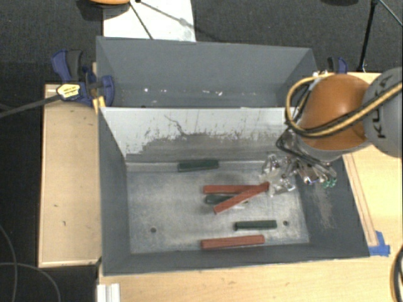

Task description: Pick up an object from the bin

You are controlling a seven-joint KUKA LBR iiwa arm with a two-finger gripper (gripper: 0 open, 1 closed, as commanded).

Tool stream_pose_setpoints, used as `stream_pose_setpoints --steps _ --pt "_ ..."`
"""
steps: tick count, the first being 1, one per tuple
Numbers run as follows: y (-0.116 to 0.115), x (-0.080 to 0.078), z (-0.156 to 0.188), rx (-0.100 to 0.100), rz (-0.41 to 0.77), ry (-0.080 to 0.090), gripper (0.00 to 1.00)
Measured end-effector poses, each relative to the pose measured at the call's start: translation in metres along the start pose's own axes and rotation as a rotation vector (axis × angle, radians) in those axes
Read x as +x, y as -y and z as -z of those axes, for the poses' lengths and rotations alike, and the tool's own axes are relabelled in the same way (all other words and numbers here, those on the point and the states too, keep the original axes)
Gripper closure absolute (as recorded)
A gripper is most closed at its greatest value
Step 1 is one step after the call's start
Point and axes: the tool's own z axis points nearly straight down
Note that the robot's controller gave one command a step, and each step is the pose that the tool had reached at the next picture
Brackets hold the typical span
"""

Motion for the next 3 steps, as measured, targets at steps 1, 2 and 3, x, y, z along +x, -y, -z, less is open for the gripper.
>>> stream_pose_setpoints --steps 1,2,3 --pt "-0.008 0.001 -0.032 -0.011 -0.123 -0.017 1.0" --pt "-0.017 -0.014 -0.037 -0.002 0.08 -0.014 1.0" --pt "-0.029 -0.014 -0.033 -0.009 0.178 -0.011 1.0"
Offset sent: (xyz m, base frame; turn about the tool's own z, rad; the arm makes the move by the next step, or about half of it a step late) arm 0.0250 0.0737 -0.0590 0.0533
